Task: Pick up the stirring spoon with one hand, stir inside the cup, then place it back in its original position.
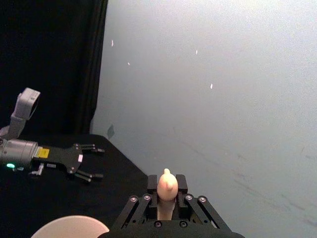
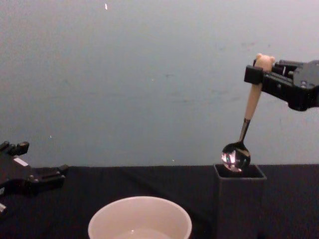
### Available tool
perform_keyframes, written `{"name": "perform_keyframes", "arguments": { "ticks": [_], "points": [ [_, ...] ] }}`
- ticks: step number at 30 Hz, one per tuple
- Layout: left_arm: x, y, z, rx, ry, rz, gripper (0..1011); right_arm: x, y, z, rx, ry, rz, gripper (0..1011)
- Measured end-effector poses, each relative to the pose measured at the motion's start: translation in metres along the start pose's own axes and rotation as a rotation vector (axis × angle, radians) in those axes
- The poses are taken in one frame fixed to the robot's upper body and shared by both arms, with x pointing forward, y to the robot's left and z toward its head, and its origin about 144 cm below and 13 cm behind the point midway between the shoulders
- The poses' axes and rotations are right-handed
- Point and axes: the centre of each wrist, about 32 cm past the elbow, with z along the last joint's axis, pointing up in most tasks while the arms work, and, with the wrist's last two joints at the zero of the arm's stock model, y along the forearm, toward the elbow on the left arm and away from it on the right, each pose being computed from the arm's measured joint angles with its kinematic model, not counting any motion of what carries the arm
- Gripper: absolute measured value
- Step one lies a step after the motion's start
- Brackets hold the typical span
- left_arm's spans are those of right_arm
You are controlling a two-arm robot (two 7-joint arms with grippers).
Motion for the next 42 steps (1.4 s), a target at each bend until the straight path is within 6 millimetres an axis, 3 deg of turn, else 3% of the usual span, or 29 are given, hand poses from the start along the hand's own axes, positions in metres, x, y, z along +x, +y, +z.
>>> {"name": "perform_keyframes", "arguments": {
  "ticks": [28, 42],
  "points": [
    [0.0, 0.0, 0.0, 0.0, 0.0, 0.0, 1001, -0.006, 0.008, -0.047, -0.173, 0.124, 0.014, 213],
    [0.0, 0.0, 0.0, 0.0, 0.0, 0.0, 1001, -0.008, 0.012, -0.056, -0.208, 0.141, 0.017, 214]
  ]
}}
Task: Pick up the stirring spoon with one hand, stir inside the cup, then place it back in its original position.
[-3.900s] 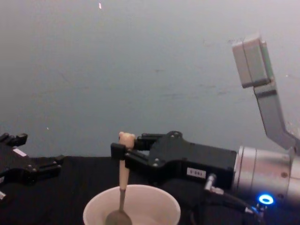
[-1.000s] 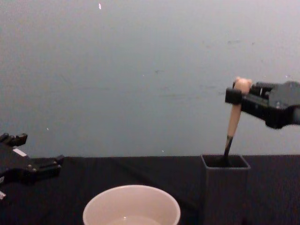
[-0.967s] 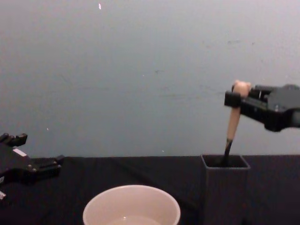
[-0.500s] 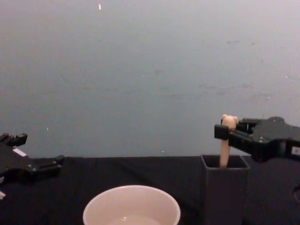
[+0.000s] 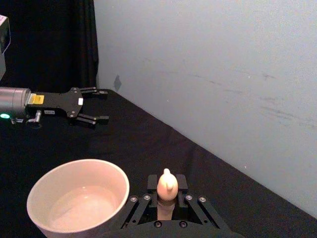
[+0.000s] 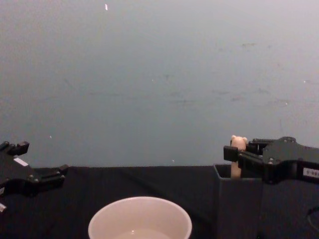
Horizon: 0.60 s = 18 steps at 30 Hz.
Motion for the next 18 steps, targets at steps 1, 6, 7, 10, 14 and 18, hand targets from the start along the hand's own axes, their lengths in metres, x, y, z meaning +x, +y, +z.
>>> {"name": "perform_keyframes", "arguments": {
  "ticks": [1, 6, 7, 10, 14, 18],
  "points": [
    [0.0, 0.0, 0.0, 0.0, 0.0, 0.0, 1001, -0.0001, 0.0001, -0.0002, -0.001, 0.0, 0.0, 214],
    [0.0, 0.0, 0.0, 0.0, 0.0, 0.0, 1001, -0.001, 0.001, -0.0009, -0.01, -0.003, -0.003, 213],
    [0.0, 0.0, 0.0, 0.0, 0.0, 0.0, 1001, -0.001, 0.001, -0.0009, -0.01, -0.004, -0.003, 213],
    [0.0, 0.0, 0.0, 0.0, 0.0, 0.0, 1001, -0.0009, 0.0009, -0.0008, -0.009, -0.003, -0.003, 214],
    [0.0, 0.0, 0.0, 0.0, 0.0, 0.0, 1001, -0.0008, 0.0008, -0.0007, -0.009, -0.003, -0.004, 214],
    [0.0, 0.0, 0.0, 0.0, 0.0, 0.0, 1001, -0.0008, 0.0006, -0.0007, -0.008, -0.003, -0.004, 215]
  ]
}}
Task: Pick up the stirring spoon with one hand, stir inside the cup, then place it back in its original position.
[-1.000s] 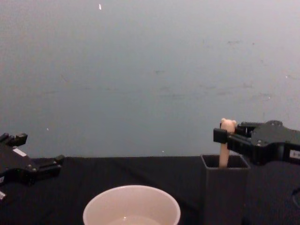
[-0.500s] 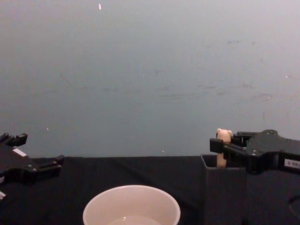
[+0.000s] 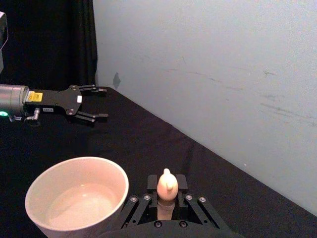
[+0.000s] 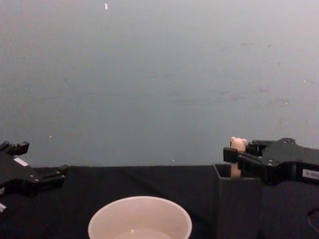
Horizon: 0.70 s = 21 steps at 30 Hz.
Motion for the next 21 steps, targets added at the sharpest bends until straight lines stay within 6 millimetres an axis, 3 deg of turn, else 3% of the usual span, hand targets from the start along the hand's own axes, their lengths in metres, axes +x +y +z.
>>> {"name": "perform_keyframes", "arguments": {
  "ticks": [3, 21],
  "points": [
    [0.0, 0.0, 0.0, 0.0, 0.0, 0.0, 1001, 0.0, -0.0001, 0.0, 0.001, 0.0, 0.0, 246],
    [0.0, 0.0, 0.0, 0.0, 0.0, 0.0, 1001, 0.0002, -0.0003, 0.0004, 0.004, 0.001, 0.0, 817]
  ]
}}
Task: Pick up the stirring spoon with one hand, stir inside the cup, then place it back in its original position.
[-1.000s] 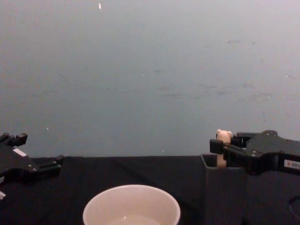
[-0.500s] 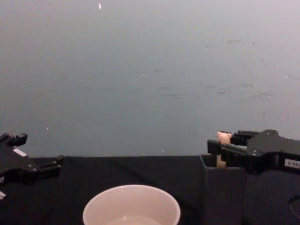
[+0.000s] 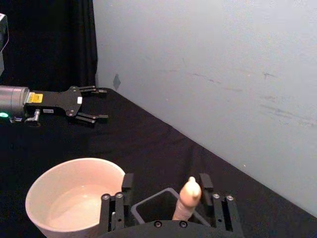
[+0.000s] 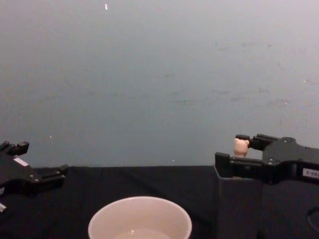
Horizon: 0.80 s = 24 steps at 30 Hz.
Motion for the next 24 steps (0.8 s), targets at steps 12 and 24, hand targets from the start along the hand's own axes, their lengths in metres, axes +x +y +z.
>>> {"name": "perform_keyframes", "arguments": {
  "ticks": [12, 24],
  "points": [
    [0.0, 0.0, 0.0, 0.0, 0.0, 0.0, 1001, 0.0, 0.0, 0.0, 0.0, 0.0, 0.0, 1002],
    [0.0, 0.0, 0.0, 0.0, 0.0, 0.0, 1001, -0.001, -0.004, 0.017, 0.148, -0.035, -0.159, 1002]
  ]
}}
